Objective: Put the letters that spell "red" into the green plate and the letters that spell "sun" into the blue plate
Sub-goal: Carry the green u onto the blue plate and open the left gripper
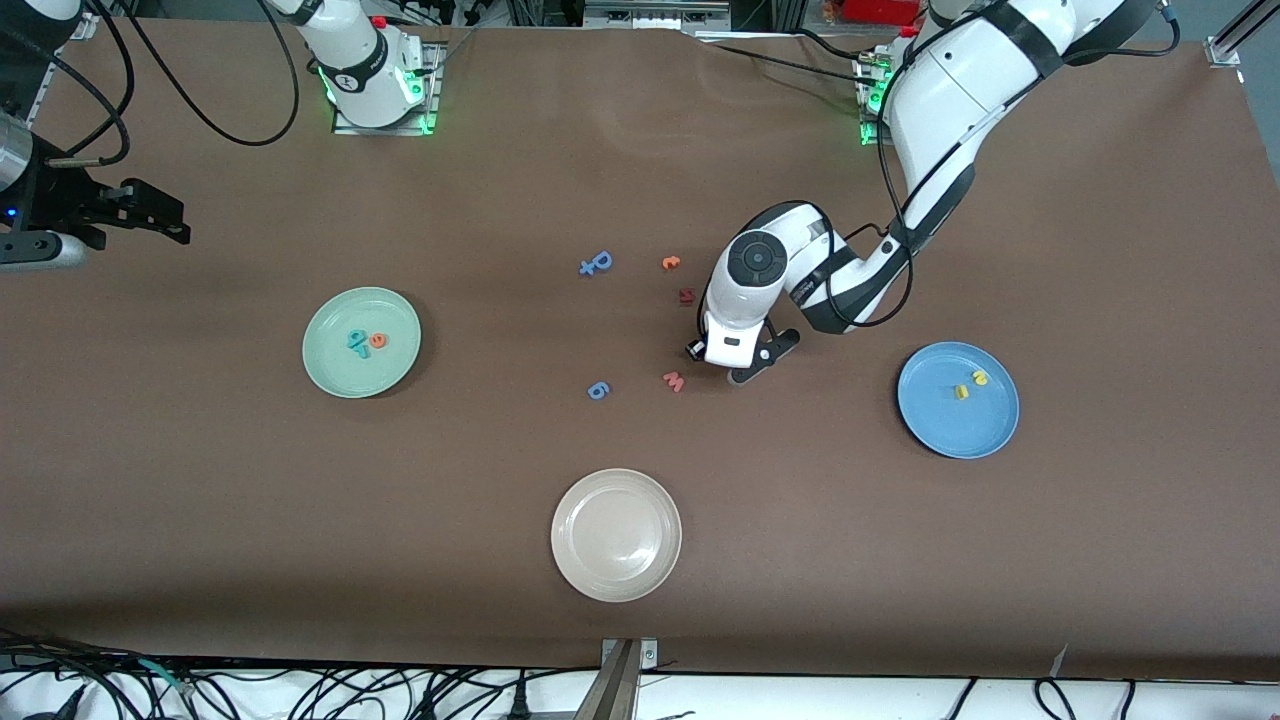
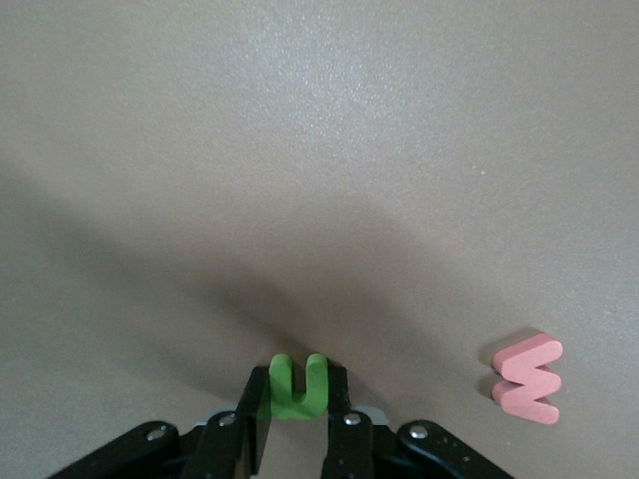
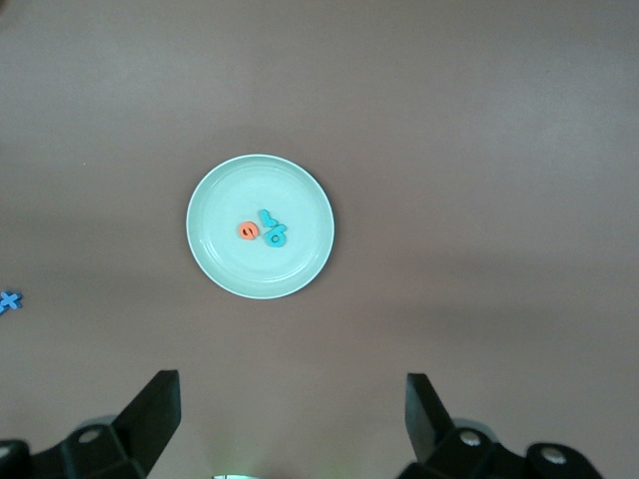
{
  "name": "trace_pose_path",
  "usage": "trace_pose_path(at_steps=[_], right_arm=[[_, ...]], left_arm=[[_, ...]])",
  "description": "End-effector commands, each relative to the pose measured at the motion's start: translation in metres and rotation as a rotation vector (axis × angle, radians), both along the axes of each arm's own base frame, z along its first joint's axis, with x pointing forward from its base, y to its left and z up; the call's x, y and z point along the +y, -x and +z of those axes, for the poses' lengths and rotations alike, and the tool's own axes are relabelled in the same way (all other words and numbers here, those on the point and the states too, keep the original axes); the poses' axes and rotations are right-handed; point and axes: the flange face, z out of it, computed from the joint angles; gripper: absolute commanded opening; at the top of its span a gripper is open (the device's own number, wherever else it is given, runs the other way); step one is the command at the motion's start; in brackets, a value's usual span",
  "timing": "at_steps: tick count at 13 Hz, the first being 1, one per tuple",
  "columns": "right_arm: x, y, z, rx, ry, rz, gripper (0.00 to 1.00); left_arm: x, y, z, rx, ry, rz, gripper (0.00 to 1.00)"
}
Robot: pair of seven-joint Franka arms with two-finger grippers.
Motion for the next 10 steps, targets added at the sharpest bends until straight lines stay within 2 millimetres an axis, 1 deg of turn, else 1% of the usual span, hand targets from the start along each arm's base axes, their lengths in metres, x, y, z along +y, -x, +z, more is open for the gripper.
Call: trace_pose_path(at_steps=[1, 2, 3, 5, 8, 9, 10], right_arm=[[0.002, -0.002, 0.007, -0.006, 0.005, 0.002, 1.00], [0.002, -0.002, 0.006, -0.004, 0.005, 0.002, 1.00], [0.000, -0.001, 0.006, -0.003, 0.005, 0.000, 1.00], [0.002, -0.002, 0.007, -0.006, 0.005, 0.002, 1.00], [0.002, -0.002, 0.007, -0.006, 0.004, 0.001, 1.00], [0.002, -0.002, 0.007, -0.004, 0.005, 0.002, 1.00], [0.002, -0.002, 0.007, -0.006, 0.005, 0.002, 1.00]], left_arm=[[0.004, -0.010, 0.002, -0.035, -0.007, 0.004, 0.19], [0.005, -0.017, 0.009, -0.047, -0.005, 0.010, 0.16], [0.012, -0.028, 0.018, -0.059, -0.008, 0.027, 0.16], [0.024, -0.045, 0.028, -0.062, -0.013, 0.034, 0.16], [0.071, -0.085, 0.049, -0.014, -0.062, -0.010, 0.15], [0.088, -0.096, 0.057, 0.024, -0.060, -0.057, 0.15], [0.111, -0.110, 0.068, 0.071, -0.069, -0.107, 0.15]])
